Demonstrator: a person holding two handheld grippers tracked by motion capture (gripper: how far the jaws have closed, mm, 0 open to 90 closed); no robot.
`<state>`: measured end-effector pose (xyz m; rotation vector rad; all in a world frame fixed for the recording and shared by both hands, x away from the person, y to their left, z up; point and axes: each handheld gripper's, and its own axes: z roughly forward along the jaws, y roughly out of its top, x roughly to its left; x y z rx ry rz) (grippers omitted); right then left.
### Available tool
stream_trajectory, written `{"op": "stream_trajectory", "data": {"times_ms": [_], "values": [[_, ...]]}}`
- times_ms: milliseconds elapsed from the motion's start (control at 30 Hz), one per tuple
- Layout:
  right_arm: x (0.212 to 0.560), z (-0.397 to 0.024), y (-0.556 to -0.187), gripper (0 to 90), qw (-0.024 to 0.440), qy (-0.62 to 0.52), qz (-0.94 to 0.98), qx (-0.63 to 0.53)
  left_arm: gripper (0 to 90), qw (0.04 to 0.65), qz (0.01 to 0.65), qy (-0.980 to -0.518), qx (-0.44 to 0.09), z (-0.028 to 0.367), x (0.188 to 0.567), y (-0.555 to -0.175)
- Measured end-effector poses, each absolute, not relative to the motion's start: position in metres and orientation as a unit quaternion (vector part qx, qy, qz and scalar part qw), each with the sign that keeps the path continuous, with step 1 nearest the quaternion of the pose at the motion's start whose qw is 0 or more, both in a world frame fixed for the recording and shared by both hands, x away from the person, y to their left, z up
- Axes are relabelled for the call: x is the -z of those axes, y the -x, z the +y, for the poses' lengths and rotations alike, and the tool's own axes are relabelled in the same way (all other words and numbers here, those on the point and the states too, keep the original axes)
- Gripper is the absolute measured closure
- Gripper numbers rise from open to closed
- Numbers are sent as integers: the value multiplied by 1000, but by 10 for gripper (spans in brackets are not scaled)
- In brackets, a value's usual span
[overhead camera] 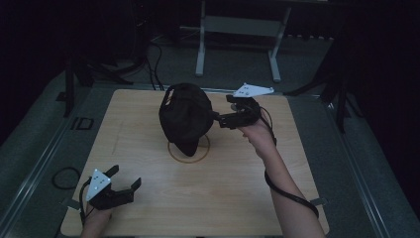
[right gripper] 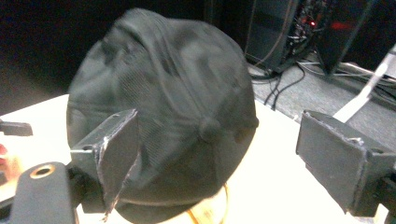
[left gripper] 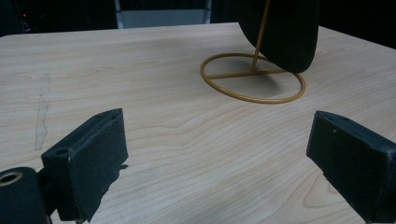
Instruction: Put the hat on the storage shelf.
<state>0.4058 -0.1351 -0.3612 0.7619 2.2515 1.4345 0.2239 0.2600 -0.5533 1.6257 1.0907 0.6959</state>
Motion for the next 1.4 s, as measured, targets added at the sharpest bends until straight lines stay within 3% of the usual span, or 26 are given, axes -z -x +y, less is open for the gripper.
{"op": "stream_trajectory", "data": {"times_ms": [467, 1400], "values": [[389, -158, -405, 136, 189, -285, 807, -482, 56, 510, 451, -673, -288, 262, 553, -222], [452, -178, -388, 136, 153, -300, 812, -476, 56, 514, 449, -672, -286, 262, 553, -222]]}}
